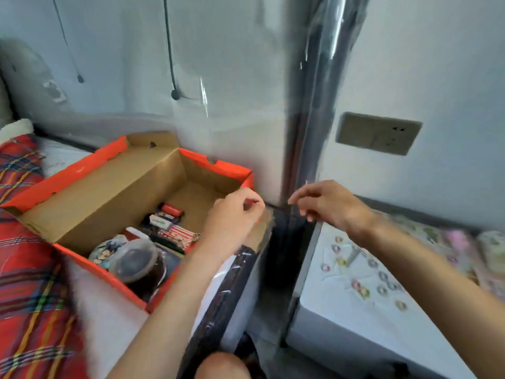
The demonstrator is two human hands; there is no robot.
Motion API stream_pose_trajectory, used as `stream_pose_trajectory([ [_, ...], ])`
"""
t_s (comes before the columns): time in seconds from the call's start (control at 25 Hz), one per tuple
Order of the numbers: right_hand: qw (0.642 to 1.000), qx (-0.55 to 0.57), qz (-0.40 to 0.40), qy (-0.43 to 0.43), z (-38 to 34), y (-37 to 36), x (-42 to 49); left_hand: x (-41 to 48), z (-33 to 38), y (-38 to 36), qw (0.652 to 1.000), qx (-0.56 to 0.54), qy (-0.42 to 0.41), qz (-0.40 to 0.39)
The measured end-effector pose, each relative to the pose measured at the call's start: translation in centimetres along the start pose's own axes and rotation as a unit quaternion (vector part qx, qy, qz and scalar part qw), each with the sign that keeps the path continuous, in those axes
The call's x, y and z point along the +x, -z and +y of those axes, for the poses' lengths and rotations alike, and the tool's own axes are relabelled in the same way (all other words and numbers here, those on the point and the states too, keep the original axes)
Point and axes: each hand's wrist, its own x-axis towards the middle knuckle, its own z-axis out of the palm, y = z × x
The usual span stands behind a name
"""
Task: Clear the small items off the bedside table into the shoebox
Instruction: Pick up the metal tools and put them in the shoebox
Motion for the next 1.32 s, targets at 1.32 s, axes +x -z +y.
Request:
stream_pose_trajectory([
  [1.32, 0.939, -0.040, 0.226, -0.257, 28.3, 10.5, -6.7, 3.1, 4.5, -30.9, 0.968, 0.182, 0.019, -0.170],
])
